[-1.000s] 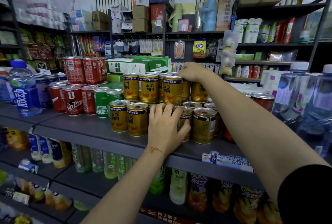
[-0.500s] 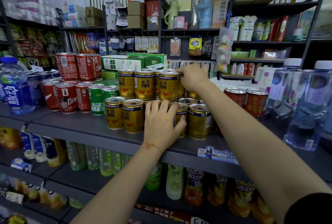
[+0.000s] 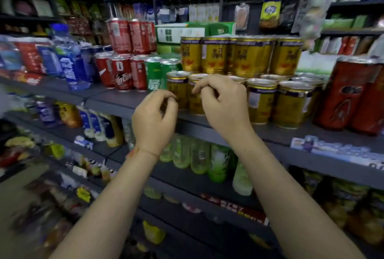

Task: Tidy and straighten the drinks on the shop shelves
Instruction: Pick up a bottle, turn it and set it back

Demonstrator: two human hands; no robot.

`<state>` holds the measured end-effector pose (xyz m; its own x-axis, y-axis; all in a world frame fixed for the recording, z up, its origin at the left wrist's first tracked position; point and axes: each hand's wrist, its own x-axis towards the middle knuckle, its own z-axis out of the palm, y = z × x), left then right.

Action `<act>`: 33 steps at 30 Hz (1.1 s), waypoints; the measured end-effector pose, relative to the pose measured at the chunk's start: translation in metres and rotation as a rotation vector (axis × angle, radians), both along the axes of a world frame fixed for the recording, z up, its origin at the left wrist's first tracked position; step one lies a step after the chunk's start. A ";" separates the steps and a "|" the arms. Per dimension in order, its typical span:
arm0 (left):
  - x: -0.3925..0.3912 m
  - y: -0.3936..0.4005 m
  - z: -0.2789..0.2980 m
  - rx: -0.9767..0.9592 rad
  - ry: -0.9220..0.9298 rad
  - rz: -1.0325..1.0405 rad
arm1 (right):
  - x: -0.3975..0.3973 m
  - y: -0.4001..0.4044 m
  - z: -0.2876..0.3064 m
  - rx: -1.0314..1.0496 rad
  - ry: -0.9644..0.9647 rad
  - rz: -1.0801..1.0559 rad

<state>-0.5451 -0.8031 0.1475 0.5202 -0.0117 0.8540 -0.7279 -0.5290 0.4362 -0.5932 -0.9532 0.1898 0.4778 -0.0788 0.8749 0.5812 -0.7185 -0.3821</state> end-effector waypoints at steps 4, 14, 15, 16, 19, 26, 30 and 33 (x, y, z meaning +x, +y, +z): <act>0.016 0.072 -0.024 0.176 0.272 0.078 | 0.014 0.072 -0.045 0.029 0.143 0.135; 0.067 0.324 -0.104 0.336 0.800 -0.055 | 0.076 0.274 -0.138 0.056 0.780 0.132; 0.073 0.355 -0.113 0.333 0.826 -0.051 | 0.084 0.302 -0.148 0.041 0.832 0.136; 0.079 0.384 -0.121 0.324 0.849 -0.047 | 0.091 0.328 -0.157 0.029 0.876 0.143; 0.089 0.456 -0.140 0.269 0.907 -0.034 | 0.107 0.402 -0.180 0.002 0.981 0.165; 0.137 0.536 -0.157 0.180 0.992 -0.092 | 0.164 0.492 -0.196 0.059 1.006 0.154; 0.190 0.560 -0.161 0.143 0.950 -0.078 | 0.223 0.519 -0.198 0.180 0.972 0.121; 0.243 0.574 -0.163 0.119 0.944 -0.080 | 0.280 0.538 -0.200 0.251 0.950 0.114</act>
<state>-0.3019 -0.2288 -0.0153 0.9879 -0.1364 0.0734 -0.1390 -0.5718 0.8085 -0.3129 -0.4156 -0.0101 0.9889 -0.1194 0.0879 0.0146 -0.5117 -0.8590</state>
